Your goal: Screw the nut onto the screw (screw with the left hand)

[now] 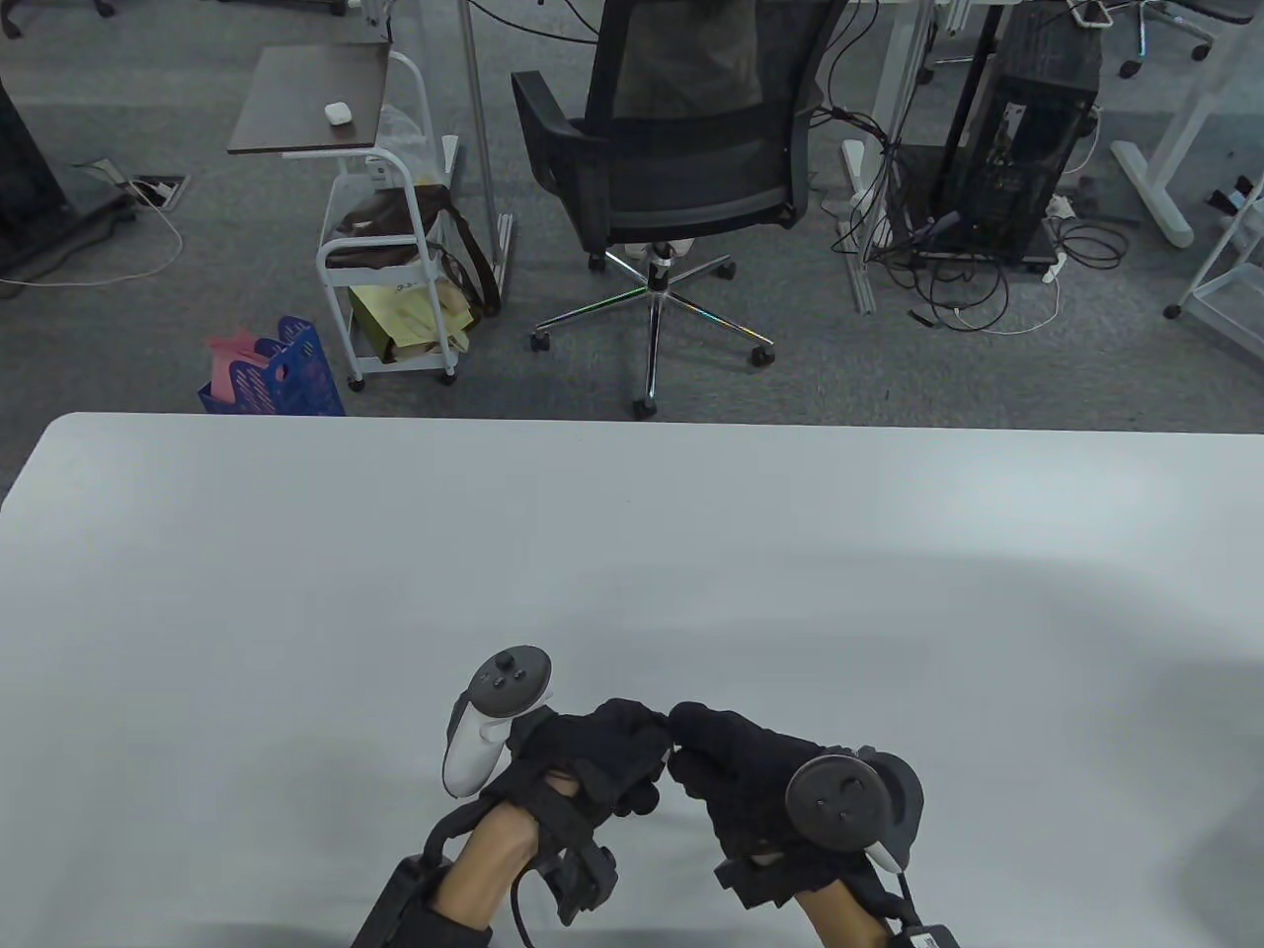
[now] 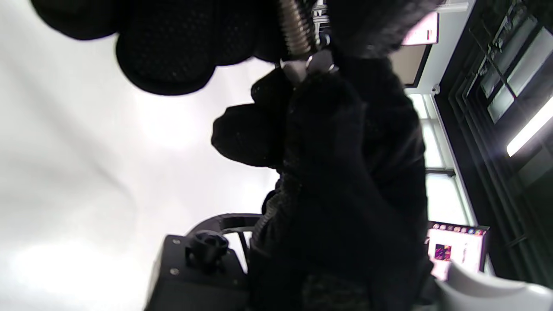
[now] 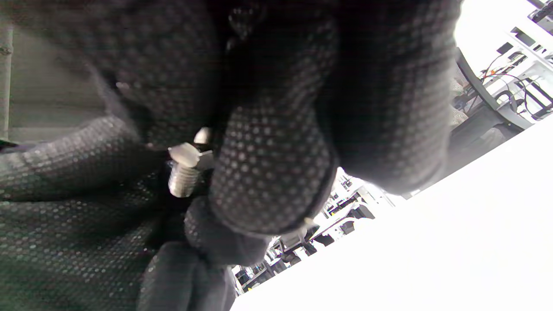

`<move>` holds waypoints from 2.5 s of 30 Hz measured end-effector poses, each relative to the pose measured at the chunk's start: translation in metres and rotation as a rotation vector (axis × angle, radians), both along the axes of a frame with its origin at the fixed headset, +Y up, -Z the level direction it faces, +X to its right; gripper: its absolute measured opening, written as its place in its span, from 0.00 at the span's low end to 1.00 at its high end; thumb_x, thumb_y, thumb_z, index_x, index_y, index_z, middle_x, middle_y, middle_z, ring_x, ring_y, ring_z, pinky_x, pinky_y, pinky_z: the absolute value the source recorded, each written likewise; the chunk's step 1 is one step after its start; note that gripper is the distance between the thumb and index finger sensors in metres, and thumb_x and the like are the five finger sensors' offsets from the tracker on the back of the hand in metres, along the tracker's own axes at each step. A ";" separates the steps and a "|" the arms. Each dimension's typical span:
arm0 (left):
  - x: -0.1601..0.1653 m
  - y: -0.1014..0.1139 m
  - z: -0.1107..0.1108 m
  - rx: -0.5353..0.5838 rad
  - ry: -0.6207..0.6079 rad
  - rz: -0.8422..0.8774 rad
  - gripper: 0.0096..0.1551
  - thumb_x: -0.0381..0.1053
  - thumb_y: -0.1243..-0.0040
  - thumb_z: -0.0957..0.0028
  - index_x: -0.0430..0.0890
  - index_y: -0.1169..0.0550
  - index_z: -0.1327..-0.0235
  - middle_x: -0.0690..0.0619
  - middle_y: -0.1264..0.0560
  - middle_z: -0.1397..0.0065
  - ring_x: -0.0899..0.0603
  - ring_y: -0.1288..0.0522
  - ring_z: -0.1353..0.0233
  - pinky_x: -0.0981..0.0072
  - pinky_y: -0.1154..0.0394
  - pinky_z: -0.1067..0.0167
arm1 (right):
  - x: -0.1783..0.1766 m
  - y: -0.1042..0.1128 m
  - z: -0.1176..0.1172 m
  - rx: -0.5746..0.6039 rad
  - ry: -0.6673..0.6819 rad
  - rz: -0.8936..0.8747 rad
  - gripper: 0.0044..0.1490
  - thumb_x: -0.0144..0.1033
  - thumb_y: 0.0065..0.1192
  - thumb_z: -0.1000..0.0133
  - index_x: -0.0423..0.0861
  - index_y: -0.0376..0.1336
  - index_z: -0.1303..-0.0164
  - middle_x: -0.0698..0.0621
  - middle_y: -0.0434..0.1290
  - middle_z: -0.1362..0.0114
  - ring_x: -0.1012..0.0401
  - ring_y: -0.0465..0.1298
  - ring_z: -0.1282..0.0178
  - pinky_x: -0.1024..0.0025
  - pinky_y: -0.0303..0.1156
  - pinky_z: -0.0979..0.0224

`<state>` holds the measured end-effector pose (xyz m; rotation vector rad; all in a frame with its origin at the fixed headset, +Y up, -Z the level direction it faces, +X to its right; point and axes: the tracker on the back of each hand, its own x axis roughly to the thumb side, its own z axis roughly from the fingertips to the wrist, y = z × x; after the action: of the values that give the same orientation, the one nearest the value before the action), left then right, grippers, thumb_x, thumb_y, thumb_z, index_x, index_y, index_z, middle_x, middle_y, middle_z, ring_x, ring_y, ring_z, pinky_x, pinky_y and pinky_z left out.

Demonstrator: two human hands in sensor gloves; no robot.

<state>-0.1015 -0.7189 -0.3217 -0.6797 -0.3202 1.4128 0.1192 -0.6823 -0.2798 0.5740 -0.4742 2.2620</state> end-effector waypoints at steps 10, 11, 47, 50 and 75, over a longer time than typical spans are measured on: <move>0.003 0.004 0.000 0.056 -0.020 -0.043 0.30 0.52 0.43 0.52 0.36 0.27 0.41 0.33 0.27 0.41 0.31 0.23 0.52 0.37 0.30 0.50 | 0.000 0.000 0.000 -0.012 0.000 -0.018 0.29 0.40 0.77 0.61 0.44 0.74 0.50 0.49 0.86 0.53 0.64 0.93 0.69 0.63 0.91 0.58; 0.002 0.003 0.000 0.048 -0.019 -0.034 0.31 0.52 0.43 0.51 0.36 0.28 0.40 0.33 0.27 0.41 0.31 0.23 0.52 0.37 0.31 0.50 | 0.000 0.000 0.000 -0.011 -0.001 -0.022 0.29 0.41 0.77 0.61 0.44 0.74 0.50 0.49 0.86 0.53 0.65 0.93 0.69 0.63 0.91 0.58; 0.002 0.003 0.000 0.060 -0.037 -0.023 0.35 0.54 0.43 0.51 0.37 0.32 0.34 0.32 0.30 0.38 0.31 0.24 0.49 0.37 0.32 0.48 | 0.001 -0.001 -0.001 -0.011 -0.009 -0.018 0.29 0.41 0.77 0.61 0.44 0.74 0.50 0.49 0.86 0.53 0.65 0.93 0.70 0.64 0.92 0.58; 0.001 0.005 -0.001 0.098 0.027 -0.084 0.37 0.55 0.43 0.52 0.35 0.30 0.35 0.31 0.28 0.39 0.30 0.23 0.51 0.36 0.31 0.49 | 0.001 -0.001 -0.001 -0.011 -0.009 -0.016 0.29 0.41 0.77 0.61 0.44 0.74 0.50 0.49 0.86 0.53 0.65 0.93 0.69 0.64 0.92 0.58; 0.005 0.004 0.000 0.136 0.022 -0.106 0.34 0.52 0.42 0.52 0.34 0.25 0.37 0.30 0.26 0.40 0.29 0.22 0.52 0.35 0.31 0.50 | 0.001 -0.003 -0.002 -0.034 -0.011 -0.017 0.29 0.41 0.77 0.61 0.44 0.74 0.50 0.50 0.86 0.53 0.65 0.93 0.69 0.64 0.92 0.58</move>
<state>-0.0961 -0.7149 -0.3222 -0.5617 -0.3552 1.2846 0.1197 -0.6851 -0.2817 0.5383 -0.4438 2.2536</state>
